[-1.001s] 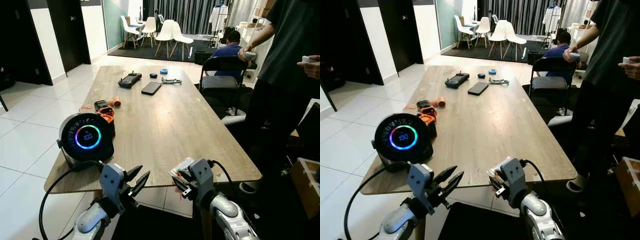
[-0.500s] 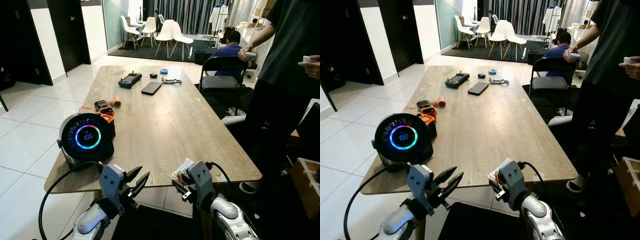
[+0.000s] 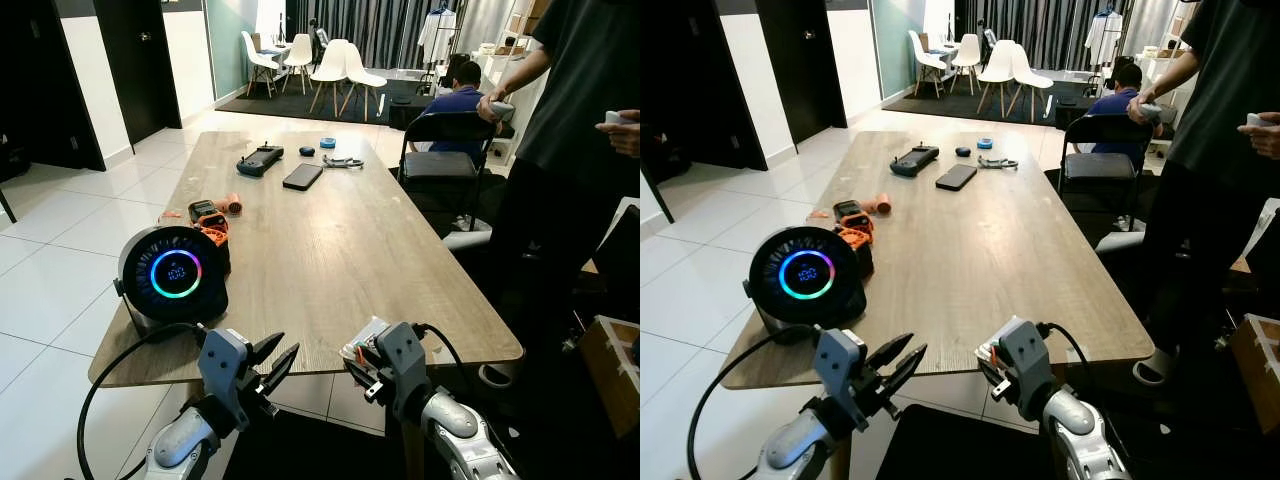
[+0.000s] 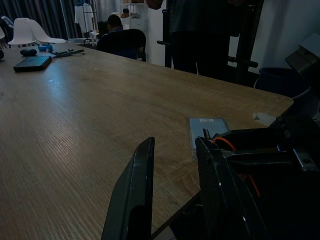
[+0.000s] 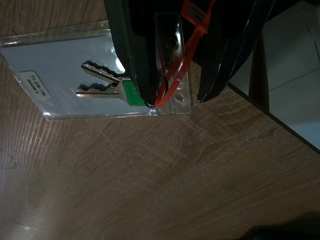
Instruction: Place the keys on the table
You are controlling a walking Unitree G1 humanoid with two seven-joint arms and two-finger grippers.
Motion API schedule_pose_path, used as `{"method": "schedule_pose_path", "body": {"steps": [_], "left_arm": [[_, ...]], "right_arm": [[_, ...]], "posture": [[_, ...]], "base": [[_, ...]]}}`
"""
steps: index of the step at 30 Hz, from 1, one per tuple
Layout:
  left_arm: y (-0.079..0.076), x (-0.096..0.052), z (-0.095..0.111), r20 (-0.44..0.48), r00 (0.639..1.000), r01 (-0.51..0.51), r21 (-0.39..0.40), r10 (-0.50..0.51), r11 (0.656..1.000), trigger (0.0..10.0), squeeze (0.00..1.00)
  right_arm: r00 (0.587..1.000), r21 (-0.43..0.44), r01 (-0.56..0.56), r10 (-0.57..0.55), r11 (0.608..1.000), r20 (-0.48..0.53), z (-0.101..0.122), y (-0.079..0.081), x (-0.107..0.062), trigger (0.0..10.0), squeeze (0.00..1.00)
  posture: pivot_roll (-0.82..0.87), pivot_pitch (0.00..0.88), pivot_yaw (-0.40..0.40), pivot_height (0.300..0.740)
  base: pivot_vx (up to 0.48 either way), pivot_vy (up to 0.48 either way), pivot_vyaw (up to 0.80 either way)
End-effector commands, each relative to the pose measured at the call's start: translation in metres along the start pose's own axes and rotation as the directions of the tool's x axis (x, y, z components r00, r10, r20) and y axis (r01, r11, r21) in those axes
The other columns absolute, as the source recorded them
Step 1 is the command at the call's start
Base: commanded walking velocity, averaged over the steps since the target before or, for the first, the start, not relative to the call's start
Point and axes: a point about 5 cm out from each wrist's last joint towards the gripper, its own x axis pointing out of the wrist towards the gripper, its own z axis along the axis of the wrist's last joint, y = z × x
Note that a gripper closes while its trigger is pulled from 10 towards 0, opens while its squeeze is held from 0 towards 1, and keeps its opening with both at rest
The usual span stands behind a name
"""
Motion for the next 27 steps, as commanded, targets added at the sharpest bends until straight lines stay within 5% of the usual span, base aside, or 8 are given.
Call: {"method": "schedule_pose_path", "body": {"steps": [1, 27], "left_arm": [[0.0021, -0.0037, 0.0004, -0.014, 1.0, 0.006, 0.014, -0.006, 1.0, 10.0, 0.0], [0.0022, -0.0038, 0.0005, -0.015, 1.0, 0.007, 0.016, -0.006, 1.0, 10.0, 0.0]], "right_arm": [[1.0, 0.008, -0.003, 0.003, 1.0, -0.004, -0.0035, 0.0011, -0.002, 10.0, 0.0], [0.999, 0.019, -0.018, 0.017, 1.0, 0.05, 0.004, 0.0026, -0.0008, 10.0, 0.0]], "posture": [[0.04, 0.105, -0.027, 0.74], [0.04, 0.112, -0.022, 0.74]], "base": [[0.0, 0.0, 0.0], [0.0, 0.0, 0.0]]}}
